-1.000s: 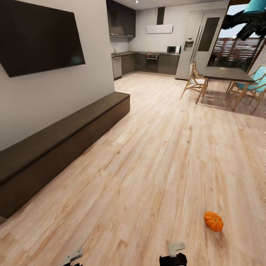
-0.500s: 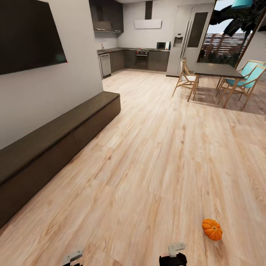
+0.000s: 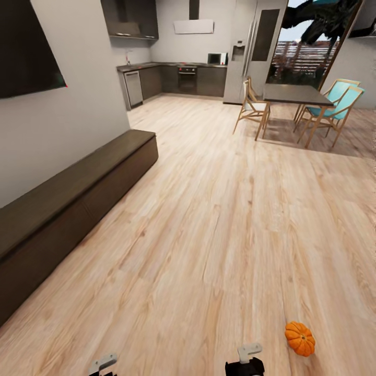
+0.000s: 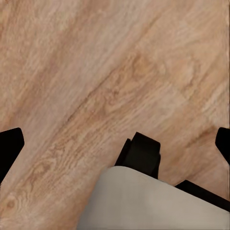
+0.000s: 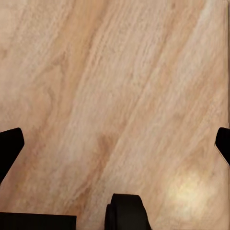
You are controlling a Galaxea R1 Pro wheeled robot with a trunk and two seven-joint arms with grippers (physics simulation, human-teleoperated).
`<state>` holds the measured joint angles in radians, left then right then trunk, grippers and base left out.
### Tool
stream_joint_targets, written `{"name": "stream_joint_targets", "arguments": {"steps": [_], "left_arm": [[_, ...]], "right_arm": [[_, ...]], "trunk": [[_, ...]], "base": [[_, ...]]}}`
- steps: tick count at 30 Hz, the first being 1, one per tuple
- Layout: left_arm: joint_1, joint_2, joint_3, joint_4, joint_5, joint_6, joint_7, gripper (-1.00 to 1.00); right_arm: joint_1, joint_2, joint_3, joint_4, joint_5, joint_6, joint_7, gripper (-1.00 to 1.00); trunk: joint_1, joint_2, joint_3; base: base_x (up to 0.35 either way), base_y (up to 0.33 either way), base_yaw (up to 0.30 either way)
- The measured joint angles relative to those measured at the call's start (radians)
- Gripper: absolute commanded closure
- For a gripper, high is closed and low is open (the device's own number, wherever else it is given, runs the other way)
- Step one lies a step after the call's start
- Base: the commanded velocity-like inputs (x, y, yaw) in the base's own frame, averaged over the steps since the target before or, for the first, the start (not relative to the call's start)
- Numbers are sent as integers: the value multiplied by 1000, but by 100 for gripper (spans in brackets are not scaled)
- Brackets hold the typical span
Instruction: Place each of the two pumpkins and all three candles from the living room inside a cabinet in the living room (use any cabinet), then make sure every cabinet is closed, and position the cauldron so it is next to a table in the living room.
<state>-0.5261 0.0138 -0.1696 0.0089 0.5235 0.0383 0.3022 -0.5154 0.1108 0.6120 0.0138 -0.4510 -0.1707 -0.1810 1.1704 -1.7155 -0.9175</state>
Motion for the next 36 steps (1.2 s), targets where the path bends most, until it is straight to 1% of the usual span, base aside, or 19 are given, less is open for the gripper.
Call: {"name": "stream_joint_targets", "arguments": {"steps": [36], "left_arm": [[0, 0, -1, 0, 0, 0, 0, -100]], "right_arm": [[0, -1, 0, 0, 0, 0, 0, -100]], "trunk": [[0, 0, -51]], "base": [[330, 0, -135]]}}
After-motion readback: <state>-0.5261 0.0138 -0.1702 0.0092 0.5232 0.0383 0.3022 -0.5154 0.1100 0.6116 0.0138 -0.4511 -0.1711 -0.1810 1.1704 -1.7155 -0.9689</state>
